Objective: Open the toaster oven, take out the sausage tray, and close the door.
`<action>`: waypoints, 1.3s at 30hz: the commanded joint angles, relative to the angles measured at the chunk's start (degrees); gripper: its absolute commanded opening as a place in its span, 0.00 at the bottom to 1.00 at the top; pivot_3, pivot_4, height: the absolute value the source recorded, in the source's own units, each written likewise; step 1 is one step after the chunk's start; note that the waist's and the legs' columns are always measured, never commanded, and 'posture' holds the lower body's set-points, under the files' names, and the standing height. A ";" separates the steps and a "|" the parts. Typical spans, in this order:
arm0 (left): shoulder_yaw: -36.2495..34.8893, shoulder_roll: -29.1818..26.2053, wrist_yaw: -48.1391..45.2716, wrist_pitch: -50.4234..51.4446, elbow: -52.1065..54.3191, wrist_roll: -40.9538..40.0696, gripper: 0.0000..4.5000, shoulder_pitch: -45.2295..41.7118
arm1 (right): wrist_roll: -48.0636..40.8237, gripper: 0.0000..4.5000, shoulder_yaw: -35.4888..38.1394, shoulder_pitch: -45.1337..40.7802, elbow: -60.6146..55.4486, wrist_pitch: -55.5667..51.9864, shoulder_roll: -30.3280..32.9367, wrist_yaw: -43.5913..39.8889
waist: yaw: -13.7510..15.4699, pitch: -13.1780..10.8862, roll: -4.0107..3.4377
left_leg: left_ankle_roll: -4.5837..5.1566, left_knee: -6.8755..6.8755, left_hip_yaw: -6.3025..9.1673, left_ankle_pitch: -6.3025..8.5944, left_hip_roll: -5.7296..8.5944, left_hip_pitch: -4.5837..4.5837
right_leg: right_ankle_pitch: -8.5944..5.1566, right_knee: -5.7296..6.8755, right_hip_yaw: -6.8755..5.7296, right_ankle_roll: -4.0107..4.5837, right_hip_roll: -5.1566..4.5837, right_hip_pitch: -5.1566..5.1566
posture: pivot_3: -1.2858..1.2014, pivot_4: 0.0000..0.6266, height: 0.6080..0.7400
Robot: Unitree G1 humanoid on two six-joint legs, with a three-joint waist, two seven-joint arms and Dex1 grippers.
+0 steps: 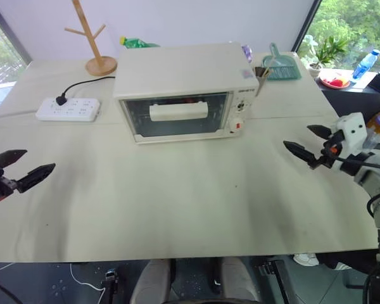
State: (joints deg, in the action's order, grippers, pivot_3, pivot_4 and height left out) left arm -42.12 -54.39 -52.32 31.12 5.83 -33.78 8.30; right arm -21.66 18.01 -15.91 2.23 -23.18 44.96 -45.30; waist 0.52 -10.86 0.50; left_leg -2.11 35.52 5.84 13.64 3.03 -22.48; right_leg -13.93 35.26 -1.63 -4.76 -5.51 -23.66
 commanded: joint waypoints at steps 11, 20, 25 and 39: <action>-0.75 -0.14 1.99 2.17 0.60 -1.55 0.99 -3.85 | -1.76 1.00 1.15 0.05 -3.61 -0.89 -0.29 0.01 | -0.04 0.00 0.00 | 0.00 0.21 0.00 0.00 0.00 0.00 | 0.01 0.16 0.00 0.00 0.04 0.03 | 0.52 0.24 1.00; 2.17 -3.57 -3.91 10.79 5.76 -11.43 0.99 -9.78 | -9.61 1.00 0.25 -2.59 -11.94 -10.16 0.35 -2.34 | -0.02 0.00 0.00 | 0.00 0.39 0.04 0.00 0.00 -0.01 | 0.01 0.30 0.00 0.00 0.06 0.06 | 0.52 0.24 1.00; 8.63 -7.17 -10.35 13.36 9.94 -16.13 0.99 -14.97 | -15.78 1.00 -4.02 -6.72 -19.13 -18.13 0.18 -4.08 | -0.09 0.00 0.00 | 0.00 0.56 0.04 0.00 0.00 0.03 | 0.00 0.45 0.01 0.02 0.04 0.10 | 0.52 0.24 1.00; 25.52 -6.44 -14.56 13.87 6.01 -15.35 0.99 -34.76 | -10.65 1.00 -21.62 -20.78 -13.27 -17.93 -14.56 -0.24 | -1.64 -0.01 0.06 | 0.01 0.54 0.03 0.00 0.02 0.02 | 0.10 0.76 0.05 -0.19 0.18 -0.08 | 0.52 0.24 1.00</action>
State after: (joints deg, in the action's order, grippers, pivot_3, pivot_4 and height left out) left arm -16.08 -60.50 -66.93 44.75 11.18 -48.89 -25.10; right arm -33.18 -2.48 -34.86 -11.49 -42.83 31.57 -45.60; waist -1.11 -10.87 0.56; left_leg -2.10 36.05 5.86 13.64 3.04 -22.46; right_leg -13.82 36.07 -1.56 -4.95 -5.33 -23.77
